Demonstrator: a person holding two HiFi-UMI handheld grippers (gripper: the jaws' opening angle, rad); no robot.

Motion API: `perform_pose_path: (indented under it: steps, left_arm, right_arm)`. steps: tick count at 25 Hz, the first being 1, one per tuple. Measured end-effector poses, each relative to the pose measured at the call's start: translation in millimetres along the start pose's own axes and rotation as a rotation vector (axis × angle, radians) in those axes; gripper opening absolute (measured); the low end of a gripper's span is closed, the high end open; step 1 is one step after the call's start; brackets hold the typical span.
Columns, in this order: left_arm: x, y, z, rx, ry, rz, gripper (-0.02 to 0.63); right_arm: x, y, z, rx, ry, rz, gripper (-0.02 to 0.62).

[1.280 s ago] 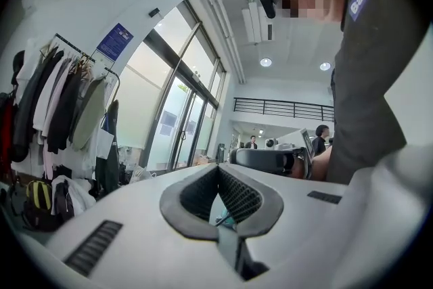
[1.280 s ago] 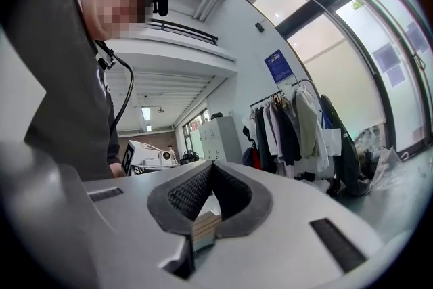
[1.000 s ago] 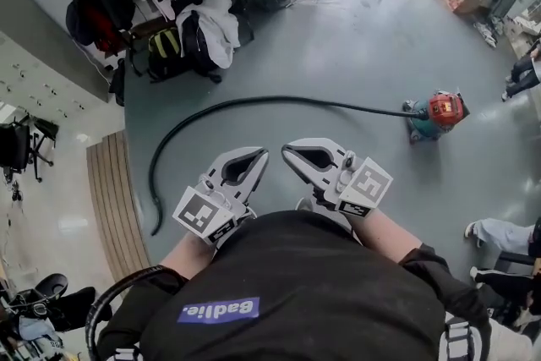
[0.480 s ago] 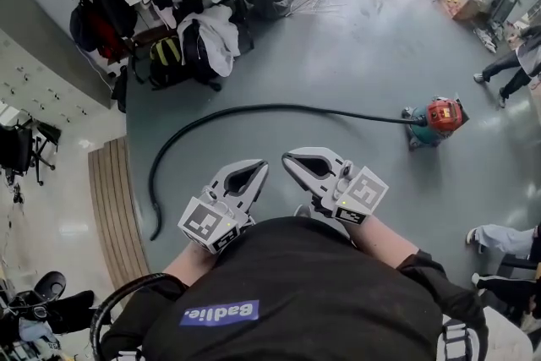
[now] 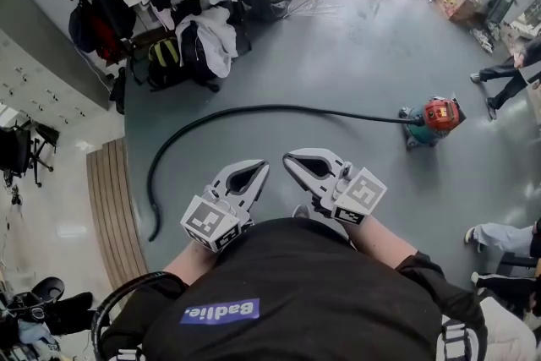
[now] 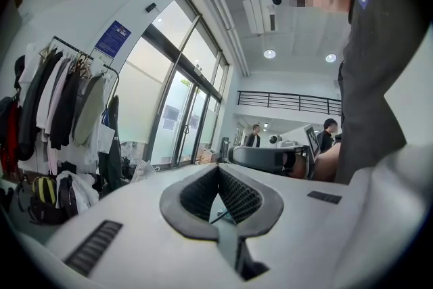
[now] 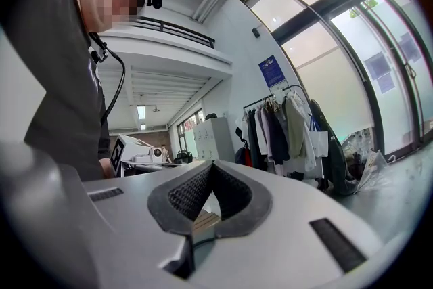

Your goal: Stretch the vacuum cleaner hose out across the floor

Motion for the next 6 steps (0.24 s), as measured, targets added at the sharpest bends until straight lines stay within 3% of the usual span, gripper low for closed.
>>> perform_pose_path:
  steps: [6]
  left_arm:
    - [4.0,2.6,0.7,-0.005,0.004,0.008,0.009]
  right_arm:
    - [-4.3,1.4,2.2,-0.003,0.001,-0.001,0.003]
Point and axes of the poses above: the fingertips, and each gripper's own axes: x backward along the fingers, z to its left, y out of its top, the point moved 6 cm from there along x, backward along the fingers, and after that the axes turned 12 degrees about y, right-handed, at the moved point
